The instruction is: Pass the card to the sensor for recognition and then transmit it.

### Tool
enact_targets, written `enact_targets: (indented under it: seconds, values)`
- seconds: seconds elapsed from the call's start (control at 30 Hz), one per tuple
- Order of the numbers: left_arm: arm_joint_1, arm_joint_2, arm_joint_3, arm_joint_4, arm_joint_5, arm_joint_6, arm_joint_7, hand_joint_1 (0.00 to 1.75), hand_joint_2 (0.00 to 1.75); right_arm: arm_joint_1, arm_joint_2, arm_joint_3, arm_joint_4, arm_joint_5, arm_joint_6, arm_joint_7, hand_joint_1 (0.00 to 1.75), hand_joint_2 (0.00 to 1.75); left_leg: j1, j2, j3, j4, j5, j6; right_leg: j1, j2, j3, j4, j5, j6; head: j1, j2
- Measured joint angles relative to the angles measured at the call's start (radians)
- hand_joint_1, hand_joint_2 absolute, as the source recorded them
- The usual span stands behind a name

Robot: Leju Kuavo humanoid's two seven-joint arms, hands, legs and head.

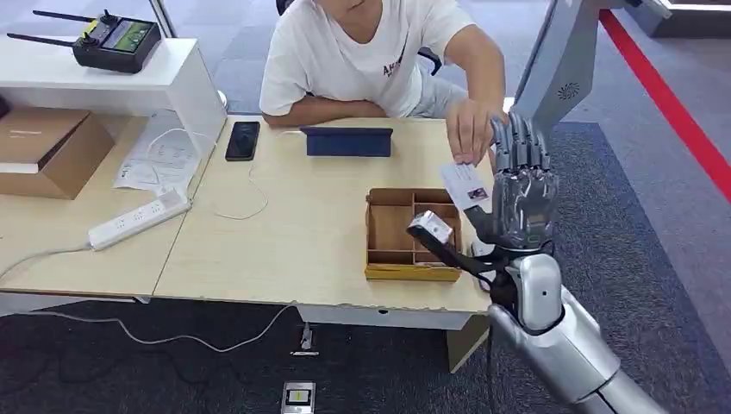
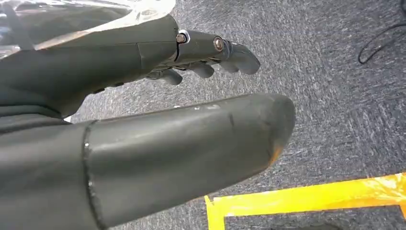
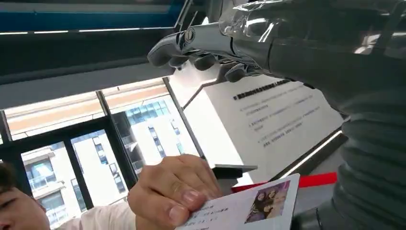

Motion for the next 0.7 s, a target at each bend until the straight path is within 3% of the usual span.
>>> enact_targets:
  seconds: [0.03,0.07,0.1,0.7]
  values:
    - [0.0,0.0,0.0,0.0,0.0,0.0,-0.001,0.0,0.0,0.001,-0.001,0.002,0.0,-0.002,0.0,0.0,0.52,1.75,0.0,0.0,0.0,0.0,0.0,0.0,0.0,0.0,0.0,0.0,0.0,0.0,0.0,0.0]
    - [0.0,0.0,0.0,0.0,0.0,0.0,-0.002,0.0,0.0,0.001,-0.003,0.005,0.0,-0.003,-0.001,0.0,1.52,1.75,0.0,0.0,0.0,0.0,0.0,0.0,0.0,0.0,0.0,0.0,0.0,0.0,0.0,0.0]
    - [0.0,0.0,0.0,0.0,0.0,0.0,-0.003,0.0,0.0,0.001,-0.005,0.008,0.0,-0.004,-0.001,0.0,1.75,1.75,0.0,0.0,0.0,0.0,0.0,0.0,0.0,0.0,0.0,0.0,0.0,0.0,0.0,0.0]
    - [0.0,0.0,0.0,-0.002,-0.001,-0.001,0.001,0.0,0.0,-0.003,-0.01,0.051,0.005,-0.098,-0.016,-0.016,1.75,1.75,0.0,0.0,0.0,0.0,0.0,0.0,0.0,0.0,0.0,0.0,0.0,0.0,0.0,0.0]
